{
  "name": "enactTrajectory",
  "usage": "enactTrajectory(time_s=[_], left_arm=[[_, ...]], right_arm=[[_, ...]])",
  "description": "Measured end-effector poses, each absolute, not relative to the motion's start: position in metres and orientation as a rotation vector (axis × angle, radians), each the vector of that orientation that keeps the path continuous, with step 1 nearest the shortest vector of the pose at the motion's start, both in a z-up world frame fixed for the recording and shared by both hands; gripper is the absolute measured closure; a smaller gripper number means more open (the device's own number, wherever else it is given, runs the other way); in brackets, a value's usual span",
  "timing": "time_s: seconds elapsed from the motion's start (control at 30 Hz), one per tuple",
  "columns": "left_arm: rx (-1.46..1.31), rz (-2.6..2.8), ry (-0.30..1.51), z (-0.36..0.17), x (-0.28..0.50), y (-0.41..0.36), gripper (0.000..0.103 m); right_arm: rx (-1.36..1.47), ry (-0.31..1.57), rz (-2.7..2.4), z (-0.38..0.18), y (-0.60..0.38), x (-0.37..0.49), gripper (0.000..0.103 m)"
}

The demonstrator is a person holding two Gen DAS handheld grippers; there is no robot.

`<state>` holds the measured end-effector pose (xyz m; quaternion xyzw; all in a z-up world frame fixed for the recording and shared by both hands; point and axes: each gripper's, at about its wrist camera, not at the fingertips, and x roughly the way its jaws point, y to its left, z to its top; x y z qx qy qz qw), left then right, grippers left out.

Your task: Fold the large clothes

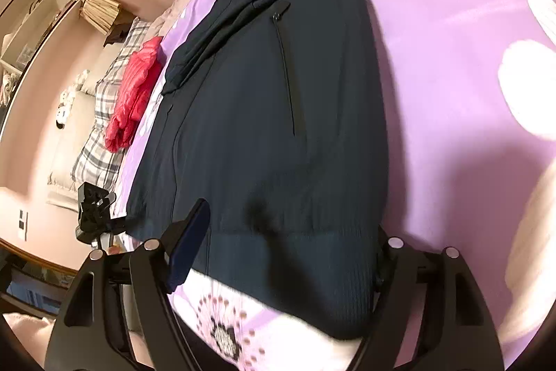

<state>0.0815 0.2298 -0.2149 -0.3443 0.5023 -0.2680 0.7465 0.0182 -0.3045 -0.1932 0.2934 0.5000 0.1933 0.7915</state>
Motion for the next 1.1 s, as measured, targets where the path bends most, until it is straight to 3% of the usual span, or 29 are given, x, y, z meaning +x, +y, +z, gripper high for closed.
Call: enactTrajectory(time_s=[0.1, 0.23, 0.33, 0.37, 0.7, 1.1], left_arm=[[-0.774, -0.568, 1.121, -0.222, 0.090, 0.225, 0.044], [-0.816, -0.536, 1.113, -0.226, 0.089, 0.229, 0.059], [-0.880, -0.532, 1.093, -0.228, 0.085, 0.238, 0.075], [-0.890, -0.537, 1.087, -0.227, 0.084, 0.240, 0.086], [-0.830, -0.648, 0.908, -0.150, 0.086, 0.231, 0.089], [-0.751, -0.696, 0.797, -0.099, 0.077, 0.226, 0.089]], right_arm=[[0.616, 1.068, 0.400, -0.196, -0.298, 0.026, 0.048], [0.615, 1.060, 0.366, -0.198, -0.297, 0.030, 0.069], [0.617, 1.030, 0.358, -0.195, -0.299, 0.027, 0.085], [0.634, 1.016, 0.367, -0.193, -0.301, 0.026, 0.087], [0.682, 0.756, 0.528, -0.125, -0.286, 0.031, 0.091], [0.686, 0.646, 0.608, -0.084, -0.279, 0.031, 0.092]])
